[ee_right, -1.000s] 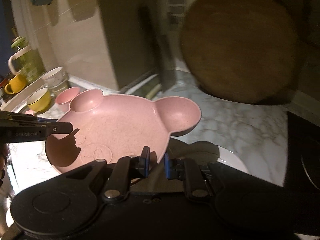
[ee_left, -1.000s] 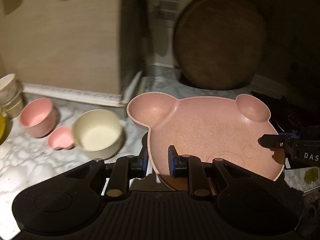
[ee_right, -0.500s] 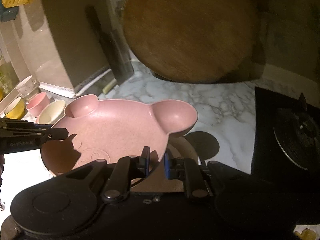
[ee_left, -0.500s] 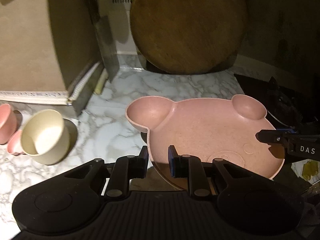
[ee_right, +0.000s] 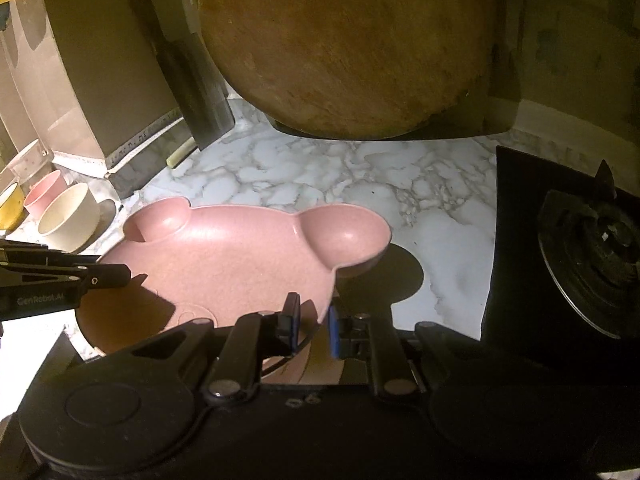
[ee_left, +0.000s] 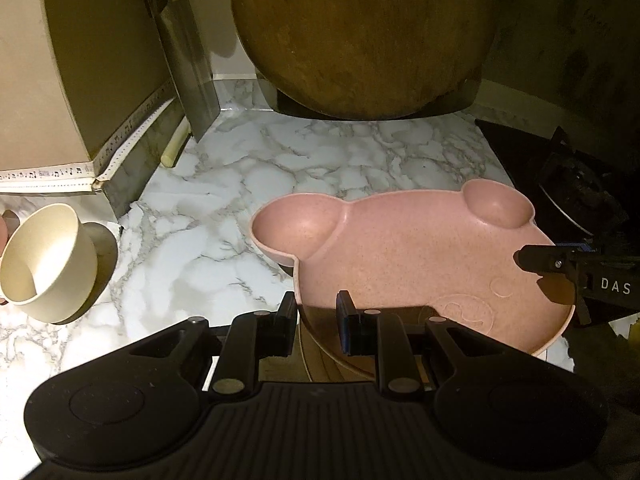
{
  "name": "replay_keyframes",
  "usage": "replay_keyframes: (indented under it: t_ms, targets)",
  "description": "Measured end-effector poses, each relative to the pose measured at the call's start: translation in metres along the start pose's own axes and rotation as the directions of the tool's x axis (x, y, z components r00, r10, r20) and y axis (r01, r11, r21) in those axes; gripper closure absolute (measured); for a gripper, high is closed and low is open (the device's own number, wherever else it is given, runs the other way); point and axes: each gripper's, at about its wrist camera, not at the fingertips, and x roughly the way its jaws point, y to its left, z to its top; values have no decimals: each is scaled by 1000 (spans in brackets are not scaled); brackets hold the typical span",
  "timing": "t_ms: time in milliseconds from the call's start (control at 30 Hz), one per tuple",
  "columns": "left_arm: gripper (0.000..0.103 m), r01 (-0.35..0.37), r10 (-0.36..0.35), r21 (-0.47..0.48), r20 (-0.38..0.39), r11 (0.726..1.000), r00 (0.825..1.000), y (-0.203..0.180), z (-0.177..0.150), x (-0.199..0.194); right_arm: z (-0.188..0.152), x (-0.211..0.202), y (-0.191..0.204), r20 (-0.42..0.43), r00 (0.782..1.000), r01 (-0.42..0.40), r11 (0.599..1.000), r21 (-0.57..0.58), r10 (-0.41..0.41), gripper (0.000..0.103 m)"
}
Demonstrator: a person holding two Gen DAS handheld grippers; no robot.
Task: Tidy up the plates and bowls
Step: 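Lower the pink bear plate onto the counter beside the stove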
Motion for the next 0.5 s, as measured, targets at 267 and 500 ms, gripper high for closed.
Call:
replay_keyframes:
  t_ms: [267,500]
  targets:
    - [83,-2,2,13,-11,1000,1000,-3,-2,8,-2,10,-8,-17,1000,-4,1000,3,4,90]
    - [83,-11,11,27,-17,1000,1000,-5,-7,11,-4,18,-7,-44,999,14,1000,-5,-14,89]
